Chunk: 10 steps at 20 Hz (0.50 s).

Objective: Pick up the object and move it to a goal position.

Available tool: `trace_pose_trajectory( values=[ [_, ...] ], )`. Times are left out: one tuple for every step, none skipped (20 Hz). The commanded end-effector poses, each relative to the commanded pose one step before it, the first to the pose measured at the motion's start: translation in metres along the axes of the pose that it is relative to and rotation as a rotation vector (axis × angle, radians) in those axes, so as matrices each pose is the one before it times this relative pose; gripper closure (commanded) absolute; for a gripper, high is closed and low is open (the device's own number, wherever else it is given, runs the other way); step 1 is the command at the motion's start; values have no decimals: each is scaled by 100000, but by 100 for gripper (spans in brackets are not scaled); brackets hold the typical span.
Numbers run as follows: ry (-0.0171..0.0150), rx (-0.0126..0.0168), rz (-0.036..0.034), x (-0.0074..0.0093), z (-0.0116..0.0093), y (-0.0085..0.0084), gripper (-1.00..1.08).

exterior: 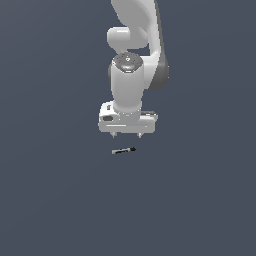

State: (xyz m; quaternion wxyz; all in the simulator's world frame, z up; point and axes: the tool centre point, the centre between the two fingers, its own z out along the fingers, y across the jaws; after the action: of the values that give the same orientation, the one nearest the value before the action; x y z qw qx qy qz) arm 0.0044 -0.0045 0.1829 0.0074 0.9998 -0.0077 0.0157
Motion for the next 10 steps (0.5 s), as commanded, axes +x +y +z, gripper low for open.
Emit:
trace_pose_trajectory(
  values=[
    [-106, 126, 1966, -34, 204, -7, -92],
    [-42, 75, 1108, -15, 108, -8, -92],
    [-48, 80, 1220, -16, 119, -7, -92],
    [-54, 83, 1325, -19, 129, -5, -92],
    [-63, 87, 1471, -21, 142, -1, -92],
    [-70, 90, 1599, -24, 155, 0, -92],
    [-76, 94, 1722, -26, 166, 0, -92],
    [-82, 100, 1868, -28, 180, 1, -92],
    [-88, 103, 2002, -30, 192, 1, -92],
    [-94, 104, 2134, -32, 205, 4, -92]
  ],
)
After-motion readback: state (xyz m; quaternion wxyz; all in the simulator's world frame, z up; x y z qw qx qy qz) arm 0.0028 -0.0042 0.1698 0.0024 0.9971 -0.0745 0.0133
